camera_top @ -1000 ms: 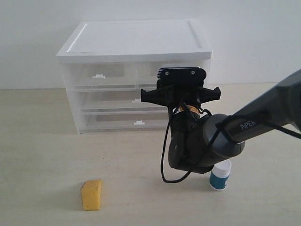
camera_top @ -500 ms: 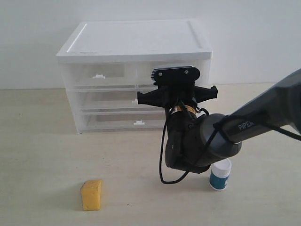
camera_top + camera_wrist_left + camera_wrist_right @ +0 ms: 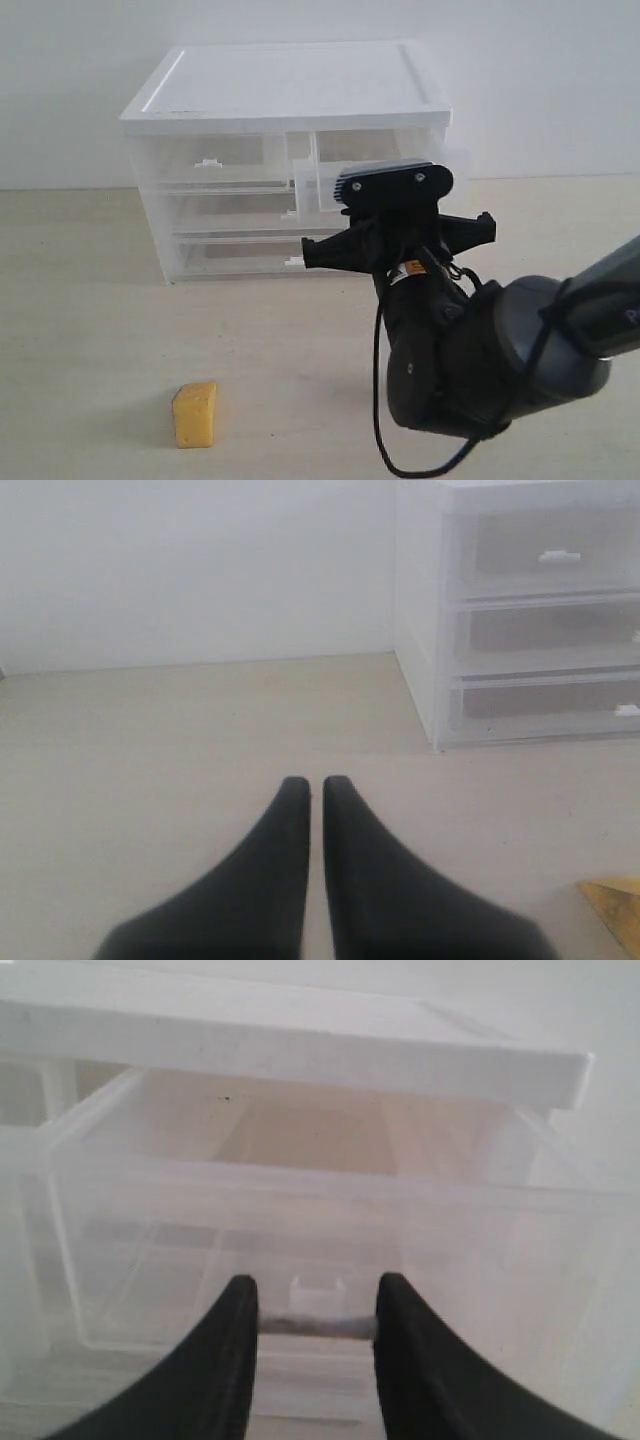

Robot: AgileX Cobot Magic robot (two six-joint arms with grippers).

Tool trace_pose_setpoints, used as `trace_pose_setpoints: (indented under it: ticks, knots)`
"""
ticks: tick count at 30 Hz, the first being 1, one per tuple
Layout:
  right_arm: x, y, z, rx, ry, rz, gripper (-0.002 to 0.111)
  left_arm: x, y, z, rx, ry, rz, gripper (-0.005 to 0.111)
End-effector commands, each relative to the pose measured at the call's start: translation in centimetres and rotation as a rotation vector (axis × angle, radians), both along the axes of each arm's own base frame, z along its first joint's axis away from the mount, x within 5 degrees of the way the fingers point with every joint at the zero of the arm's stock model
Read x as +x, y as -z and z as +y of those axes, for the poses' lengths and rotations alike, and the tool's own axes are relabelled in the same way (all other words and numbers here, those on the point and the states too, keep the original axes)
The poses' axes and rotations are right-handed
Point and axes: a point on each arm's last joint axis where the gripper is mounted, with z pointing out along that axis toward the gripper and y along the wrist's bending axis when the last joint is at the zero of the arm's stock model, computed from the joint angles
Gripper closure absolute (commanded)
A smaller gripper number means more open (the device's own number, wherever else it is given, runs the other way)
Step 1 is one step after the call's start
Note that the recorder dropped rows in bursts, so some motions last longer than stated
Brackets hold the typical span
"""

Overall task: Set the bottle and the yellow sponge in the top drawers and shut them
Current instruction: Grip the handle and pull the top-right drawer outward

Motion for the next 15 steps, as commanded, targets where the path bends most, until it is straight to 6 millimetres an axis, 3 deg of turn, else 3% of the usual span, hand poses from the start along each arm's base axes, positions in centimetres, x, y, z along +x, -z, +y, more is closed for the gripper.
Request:
trace_pose_setpoints:
  ticks: [1, 5, 11, 15]
  knots:
    - [-2.1, 0.3, -1.3, 0.040, -0.032, 0.043, 0.108, 0.0, 0.1, 0.0, -0.013, -0.001, -0.003, 0.103]
    - [-4.3, 0.4, -1.2, 0.019, -0.078, 0.055, 0.108, 0.0, 0.1, 0.0, -0.013, -0.001, -0.003, 0.103]
    - [-5.1, 0.6, -1.2, 0.049, -0.059, 0.084, 0.106, 0.0, 0.1, 0.0, -0.013, -0.001, -0.003, 0.103]
    - [-5.1, 0.9, -1.1, 0.049, -0.072, 0.120, 0.084, 0.0, 0.1, 0.0, -0.013, -0.001, -0.003, 0.103]
